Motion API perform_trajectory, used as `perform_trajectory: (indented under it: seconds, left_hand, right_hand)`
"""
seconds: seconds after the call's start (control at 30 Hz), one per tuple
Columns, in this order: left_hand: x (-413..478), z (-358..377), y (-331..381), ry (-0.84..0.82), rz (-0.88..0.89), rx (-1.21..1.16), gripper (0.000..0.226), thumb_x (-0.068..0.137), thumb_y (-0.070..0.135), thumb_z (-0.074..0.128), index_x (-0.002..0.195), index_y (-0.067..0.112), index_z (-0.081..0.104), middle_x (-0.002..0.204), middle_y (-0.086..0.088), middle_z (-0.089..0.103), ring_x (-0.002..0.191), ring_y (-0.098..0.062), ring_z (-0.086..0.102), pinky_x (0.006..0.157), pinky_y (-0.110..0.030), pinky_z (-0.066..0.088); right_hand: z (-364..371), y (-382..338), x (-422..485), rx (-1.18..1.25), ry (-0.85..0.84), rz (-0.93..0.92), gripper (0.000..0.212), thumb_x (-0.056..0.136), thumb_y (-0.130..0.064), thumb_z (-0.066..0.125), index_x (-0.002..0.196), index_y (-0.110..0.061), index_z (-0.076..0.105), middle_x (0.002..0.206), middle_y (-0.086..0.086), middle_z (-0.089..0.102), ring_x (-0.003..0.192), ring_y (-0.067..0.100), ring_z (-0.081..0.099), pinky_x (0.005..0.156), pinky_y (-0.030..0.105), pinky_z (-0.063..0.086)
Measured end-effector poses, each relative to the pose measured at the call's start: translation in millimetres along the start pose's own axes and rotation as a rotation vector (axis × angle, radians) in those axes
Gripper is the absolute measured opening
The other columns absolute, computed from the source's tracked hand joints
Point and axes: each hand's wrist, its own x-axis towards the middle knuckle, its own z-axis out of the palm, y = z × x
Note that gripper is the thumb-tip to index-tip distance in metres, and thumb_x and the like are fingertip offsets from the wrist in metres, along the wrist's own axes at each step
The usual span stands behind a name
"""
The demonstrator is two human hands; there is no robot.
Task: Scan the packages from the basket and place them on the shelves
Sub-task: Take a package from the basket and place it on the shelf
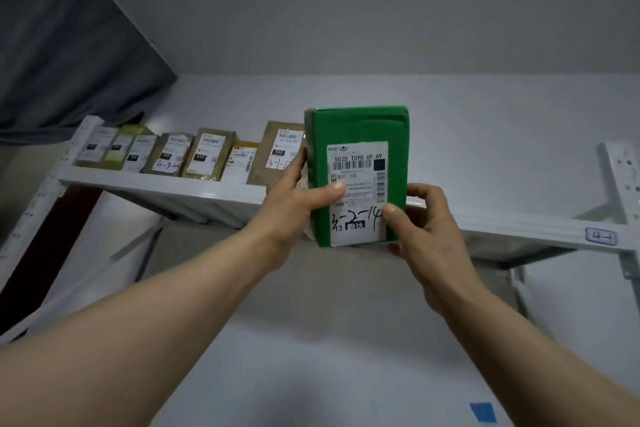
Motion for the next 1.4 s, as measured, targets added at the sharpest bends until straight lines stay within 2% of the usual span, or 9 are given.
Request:
perform_trajectory:
  seconds: [0.17,0.23,0.3,0.4,0.6,0.77,0.9,1.17,1.4]
  left_hand:
    - [54,-6,15,0.028,0.036,0.082,0.037,0.094,0.018,0.066,0.118,0.044,0.055,0.118,0.01,0.068,0.107,-0.015,0.066,0.101,-0.048,0.052]
    - [75,-10,16,0.05,0.051,0.118,0.04,0.096,0.02,0.064,0.131,0.035,0.053,0.119,0.007,0.069,0.108,-0.018,0.066,0.101,-0.054,0.051]
    - [95,-15,12,0.072,0.062,0.133,0.064,0.096,0.021,0.064,0.152,0.031,0.034,0.12,0.002,0.069,0.106,-0.02,0.067,0.098,-0.056,0.052]
    - [119,-20,5,0.099,0.048,0.146,0.078,0.098,0.023,0.062,0.157,0.031,0.011,0.106,0.002,0.066,0.093,-0.015,0.068,0.078,-0.045,0.058]
    - [165,-22,-24,0.08,0.07,0.265,0.055,0.103,0.022,0.054,0.147,0.03,0.024,0.11,-0.001,0.066,0.091,-0.016,0.068,0.061,-0.035,0.058]
    - [204,-32,-65,0.002,0.072,0.303,0.059,0.103,0.012,0.052,0.153,0.027,0.026,0.113,-0.002,0.066,0.104,-0.023,0.067,0.088,-0.047,0.059]
    - [230,-38,-100,-0.008,0.059,0.39,0.054,0.102,0.009,0.052,0.148,0.026,0.032,0.119,-0.003,0.065,0.105,-0.023,0.067,0.085,-0.042,0.06]
    - [251,-59,-135,0.004,0.206,0.718,0.063,0.095,0.021,0.064,0.149,0.027,0.032,0.128,-0.002,0.064,0.11,-0.025,0.064,0.096,-0.043,0.054]
    - [249,-85,-151,0.01,0.311,0.972,0.045,0.086,0.03,0.078,0.123,0.023,0.053,0.12,-0.001,0.056,0.105,-0.021,0.058,0.092,-0.04,0.052]
  right_hand:
    - [20,11,63,-0.019,0.064,-0.135,0.032,0.099,-0.022,0.063,0.126,-0.031,0.048,0.108,-0.004,0.072,0.094,0.011,0.072,0.09,0.041,0.06]
    - [25,15,82,-0.072,0.081,-0.191,0.035,0.099,-0.02,0.061,0.129,-0.032,0.047,0.11,-0.004,0.071,0.095,0.01,0.071,0.092,0.039,0.059]
    - [29,20,97,-0.138,0.092,-0.237,0.037,0.1,-0.018,0.059,0.132,-0.032,0.046,0.112,-0.004,0.07,0.096,0.01,0.07,0.092,0.039,0.059]
    - [35,28,119,-0.217,0.098,-0.265,0.039,0.101,-0.019,0.058,0.136,-0.031,0.045,0.112,-0.004,0.07,0.098,0.014,0.069,0.093,0.042,0.058]
    - [48,46,161,-0.385,0.139,-0.24,0.043,0.101,-0.02,0.056,0.141,-0.026,0.042,0.106,-0.003,0.069,0.098,0.018,0.067,0.093,0.044,0.057]
    - [59,68,194,-0.52,0.19,-0.166,0.046,0.098,-0.019,0.057,0.141,-0.025,0.043,0.114,0.003,0.068,0.1,0.024,0.067,0.091,0.046,0.057]
    - [72,86,210,-0.631,0.182,-0.087,0.044,0.096,-0.018,0.058,0.139,-0.022,0.046,0.117,0.003,0.065,0.103,0.025,0.063,0.093,0.046,0.055]
    - [95,106,230,-0.811,0.22,-0.045,0.035,0.094,-0.021,0.06,0.127,-0.014,0.051,0.121,0.01,0.062,0.11,0.03,0.059,0.095,0.048,0.052]
    - [103,122,236,-0.949,0.24,-0.046,0.03,0.091,-0.031,0.062,0.116,-0.016,0.055,0.102,0.004,0.057,0.095,0.028,0.055,0.077,0.036,0.044]
